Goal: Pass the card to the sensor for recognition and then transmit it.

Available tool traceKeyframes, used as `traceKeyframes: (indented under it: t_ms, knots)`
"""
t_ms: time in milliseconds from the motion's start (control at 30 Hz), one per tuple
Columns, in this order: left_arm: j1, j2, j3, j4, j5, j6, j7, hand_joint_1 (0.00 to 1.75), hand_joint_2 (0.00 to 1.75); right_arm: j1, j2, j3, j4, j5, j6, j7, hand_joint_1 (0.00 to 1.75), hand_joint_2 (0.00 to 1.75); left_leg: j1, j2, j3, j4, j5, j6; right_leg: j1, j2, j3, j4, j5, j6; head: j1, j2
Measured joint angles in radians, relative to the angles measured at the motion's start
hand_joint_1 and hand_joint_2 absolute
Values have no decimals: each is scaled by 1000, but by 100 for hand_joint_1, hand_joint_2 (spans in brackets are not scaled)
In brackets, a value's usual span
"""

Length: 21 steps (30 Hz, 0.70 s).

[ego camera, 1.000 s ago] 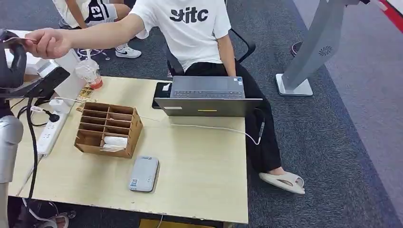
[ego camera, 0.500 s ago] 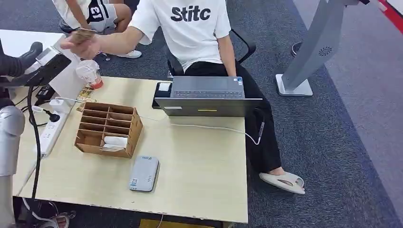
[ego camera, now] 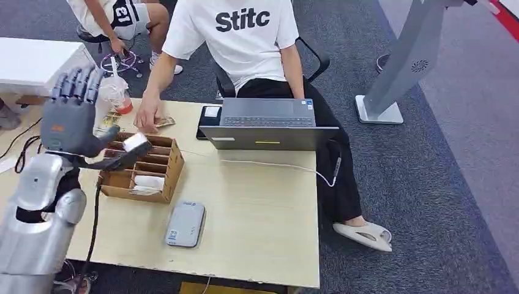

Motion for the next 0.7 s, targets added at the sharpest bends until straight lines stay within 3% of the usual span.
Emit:
traceKeyframes:
  t_ms: [67, 133, 300, 500, 700]
  knots:
    - [14, 0, -41, -33, 24, -30, 10, 0, 175, 1, 0, -5, 0, 0, 0, -5, 0, 175, 0, 0, 0, 0, 0, 0, 0, 0, 0, 0, 0, 0, 0, 0]
    - [25, 4, -82, -68, 81, -89, -18, 0, 175, 3, 0, -21, 0, -8, 0, -29, 0, 175, 0, 0, 0, 0, 0, 0, 0, 0, 0, 0, 0, 0, 0, 0]
    - [70, 65, -193, -169, 169, -185, -40, 0, 175, 4, 0, -47, 0, -14, -2, -37, 0, 175, 0, 1, 0, 0, 0, 0, 0, 1, 0, 1, 0, 0, 0, 0]
    - [85, 189, -232, -269, 357, -278, -39, 0, 175, 11, 0, -74, 0, -14, -3, -34, 0, 175, 1, 1, 0, -1, 0, 0, 1, 1, -1, 1, 0, 0, 0, 0]
    - [114, 352, -238, -359, 516, -360, -36, 0, 175, 16, 0, -97, 0, -5, -3, -36, 0, 175, 1, 1, 0, -1, 0, 0, 0, 1, 0, 2, 0, 0, 0, 0]
